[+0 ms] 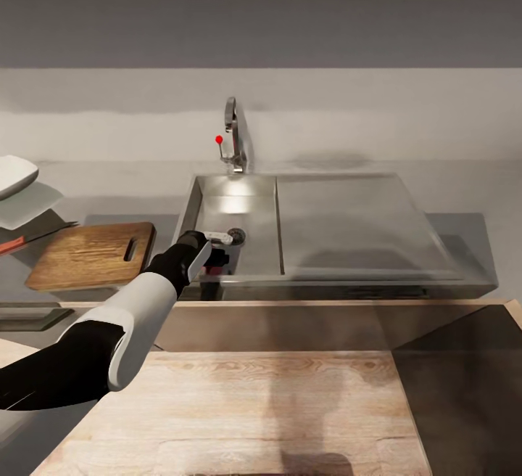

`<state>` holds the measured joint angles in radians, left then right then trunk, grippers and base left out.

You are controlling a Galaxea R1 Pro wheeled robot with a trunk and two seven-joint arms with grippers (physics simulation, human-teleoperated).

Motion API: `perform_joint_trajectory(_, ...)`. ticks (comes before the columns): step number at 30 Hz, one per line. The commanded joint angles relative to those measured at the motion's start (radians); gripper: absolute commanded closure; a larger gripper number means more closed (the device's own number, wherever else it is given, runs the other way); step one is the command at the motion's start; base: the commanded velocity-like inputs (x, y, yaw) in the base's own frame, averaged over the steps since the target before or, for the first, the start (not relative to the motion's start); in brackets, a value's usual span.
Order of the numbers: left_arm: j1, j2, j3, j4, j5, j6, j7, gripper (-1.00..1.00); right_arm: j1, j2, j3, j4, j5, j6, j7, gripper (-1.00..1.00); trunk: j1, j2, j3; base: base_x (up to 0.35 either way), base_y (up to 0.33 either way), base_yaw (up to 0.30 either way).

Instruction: In the kitchen, take the Vidalia onion out of the sink, dice it on the chopping board with the paring knife, put the diced onion into the bowl on the countertop, then place both the paring knife and the chopping board into the sink.

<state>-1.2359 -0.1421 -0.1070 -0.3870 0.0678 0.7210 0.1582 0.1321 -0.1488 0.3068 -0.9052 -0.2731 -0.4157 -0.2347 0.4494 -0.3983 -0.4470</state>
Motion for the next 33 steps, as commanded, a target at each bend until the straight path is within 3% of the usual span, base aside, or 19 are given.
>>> perform_joint_trajectory(1, 0.0, 0.001, -0.007, -0.001, 0.007, 0.005, 0.006, -1.0, 0.0, -0.002, 0.006, -0.001, -0.008, -0.003, -0.006, -1.0, 0.001, -0.002, -0.001, 0.0, 0.0, 0.0)
perform_joint_trajectory(15, 0.009, -0.001, -0.005, 0.0, 0.007, 0.005, 0.006, -1.0, 0.001, 0.017, 0.006, 0.001, -0.003, -0.001, -0.007, -1.0, 0.001, -0.002, -0.002, 0.0, 0.0, 0.0)
perform_joint_trajectory(33, 0.009, 0.0, -0.005, 0.0, 0.007, 0.006, 0.006, -1.0, 0.001, 0.018, 0.006, 0.0, -0.003, 0.0, -0.008, -1.0, 0.001, -0.002, -0.002, 0.028, 0.0, 0.0)
